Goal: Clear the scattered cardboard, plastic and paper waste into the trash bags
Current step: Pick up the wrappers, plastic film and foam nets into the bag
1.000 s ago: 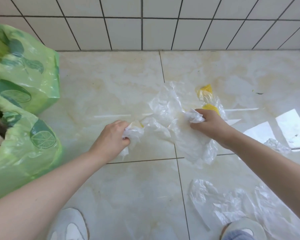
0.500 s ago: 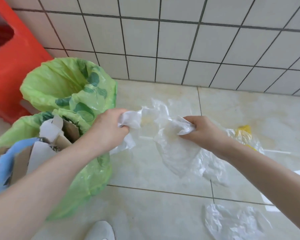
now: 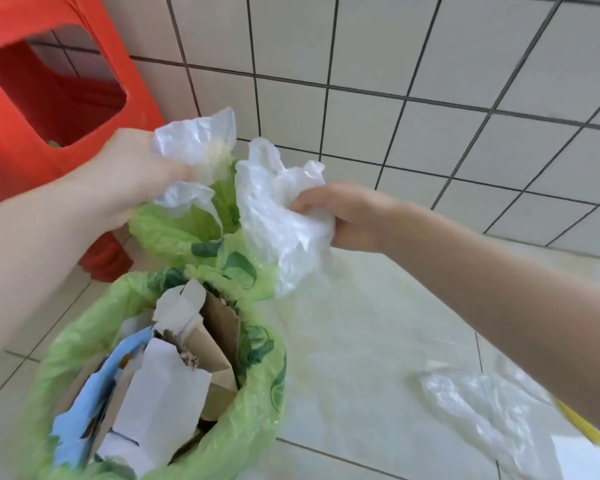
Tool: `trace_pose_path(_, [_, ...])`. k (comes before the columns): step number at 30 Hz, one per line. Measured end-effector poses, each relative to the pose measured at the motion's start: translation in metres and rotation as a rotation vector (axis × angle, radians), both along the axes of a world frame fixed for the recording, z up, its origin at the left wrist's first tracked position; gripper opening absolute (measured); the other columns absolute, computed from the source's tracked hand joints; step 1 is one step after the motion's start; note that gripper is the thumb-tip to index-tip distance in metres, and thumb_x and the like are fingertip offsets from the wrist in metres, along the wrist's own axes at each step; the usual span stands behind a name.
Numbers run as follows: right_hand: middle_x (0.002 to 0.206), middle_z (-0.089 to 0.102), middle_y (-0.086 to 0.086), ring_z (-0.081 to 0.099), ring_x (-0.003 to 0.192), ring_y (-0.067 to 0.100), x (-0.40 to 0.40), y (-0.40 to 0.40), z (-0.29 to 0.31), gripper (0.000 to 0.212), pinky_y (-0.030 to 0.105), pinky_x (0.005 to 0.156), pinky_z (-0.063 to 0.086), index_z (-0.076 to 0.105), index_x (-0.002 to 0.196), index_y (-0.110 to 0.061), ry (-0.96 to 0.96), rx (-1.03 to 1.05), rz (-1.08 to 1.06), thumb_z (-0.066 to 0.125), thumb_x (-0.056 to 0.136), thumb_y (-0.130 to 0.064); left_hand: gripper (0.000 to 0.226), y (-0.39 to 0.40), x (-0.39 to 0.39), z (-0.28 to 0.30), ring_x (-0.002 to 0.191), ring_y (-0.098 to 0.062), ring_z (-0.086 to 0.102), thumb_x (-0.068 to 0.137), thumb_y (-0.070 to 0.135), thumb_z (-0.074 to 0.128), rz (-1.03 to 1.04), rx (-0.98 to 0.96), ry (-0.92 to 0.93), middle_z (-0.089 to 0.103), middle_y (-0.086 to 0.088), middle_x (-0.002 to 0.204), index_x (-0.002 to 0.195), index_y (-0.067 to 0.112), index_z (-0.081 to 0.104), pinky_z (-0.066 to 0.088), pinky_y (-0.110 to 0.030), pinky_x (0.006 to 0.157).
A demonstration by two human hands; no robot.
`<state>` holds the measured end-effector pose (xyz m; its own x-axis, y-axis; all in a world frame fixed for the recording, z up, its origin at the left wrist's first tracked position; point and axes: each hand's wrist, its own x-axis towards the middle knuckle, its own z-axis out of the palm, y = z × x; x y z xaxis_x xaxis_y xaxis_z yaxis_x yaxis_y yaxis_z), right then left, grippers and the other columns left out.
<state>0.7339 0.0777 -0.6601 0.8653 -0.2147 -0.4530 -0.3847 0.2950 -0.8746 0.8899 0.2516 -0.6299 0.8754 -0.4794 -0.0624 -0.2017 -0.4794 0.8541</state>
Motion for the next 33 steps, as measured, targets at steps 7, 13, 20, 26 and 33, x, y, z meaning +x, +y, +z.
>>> trace_pose_path(7, [0.075, 0.066, 0.01, 0.063, 0.067, 0.021, 0.09, 0.005, 0.011, 0.03, 0.029, 0.065, 0.054, 0.063, 0.087, -0.001, -0.049, 0.344, 0.099, 0.037, 0.097, -0.01, 0.034, 0.004, 0.07, -0.022, 0.041, -0.013, 0.055, 0.079, 0.002, 0.062, 0.194, -0.078, 0.32, 0.054, -0.011, 0.076, 0.112, 0.0, 0.056, 0.05, -0.025, 0.049])
trace_pose_path(13, [0.086, 0.057, 0.014, 0.061, 0.08, 0.026, 0.146, 0.007, -0.028, 0.02, 0.035, 0.063, 0.055, 0.049, 0.111, 0.006, 0.158, -0.05, -0.08, 0.046, 0.094, -0.003, 0.017, -0.01, 0.076, -0.051, 0.069, -0.031, 0.066, 0.081, 0.014, 0.065, 0.138, 0.086, 0.288, 0.066, -0.018, 0.08, 0.088, -0.001, 0.062, 0.058, -0.042, 0.066])
trace_pose_path(20, [0.068, 0.037, 0.0, 0.041, 0.062, 0.013, 0.179, 0.024, -0.06, 0.028, 0.023, 0.054, 0.04, 0.034, 0.066, -0.012, 0.279, -1.148, 0.238, 0.047, 0.091, -0.011, 0.033, -0.013, 0.091, -0.071, 0.103, -0.036, 0.061, 0.079, 0.014, 0.063, 0.007, 0.195, 0.233, 0.062, -0.015, 0.114, 0.111, 0.014, 0.059, 0.052, -0.048, 0.085])
trace_pose_path(26, [0.088, 0.054, 0.006, 0.057, 0.102, 0.023, 0.2, 0.033, -0.087, 0.025, 0.027, 0.084, 0.047, 0.054, 0.115, -0.001, 0.398, -1.187, 0.422, 0.04, 0.097, -0.012, 0.072, -0.02, 0.089, -0.087, 0.129, -0.024, 0.043, 0.084, 0.037, 0.068, -0.281, 0.417, 0.067, 0.038, -0.001, 0.148, 0.145, 0.021, 0.033, 0.042, -0.032, 0.094])
trace_pose_path(33, [0.122, 0.056, 0.017, 0.061, 0.102, 0.034, 0.193, 0.03, -0.077, 0.054, 0.042, 0.089, 0.053, 0.046, 0.132, -0.004, 0.478, -1.054, 0.723, 0.065, 0.088, -0.028, 0.073, -0.041, 0.09, -0.116, 0.116, -0.028, 0.054, 0.083, 0.023, 0.07, -0.628, 1.093, -0.117, 0.051, -0.008, 0.136, 0.145, 0.017, 0.034, 0.048, -0.033, 0.089])
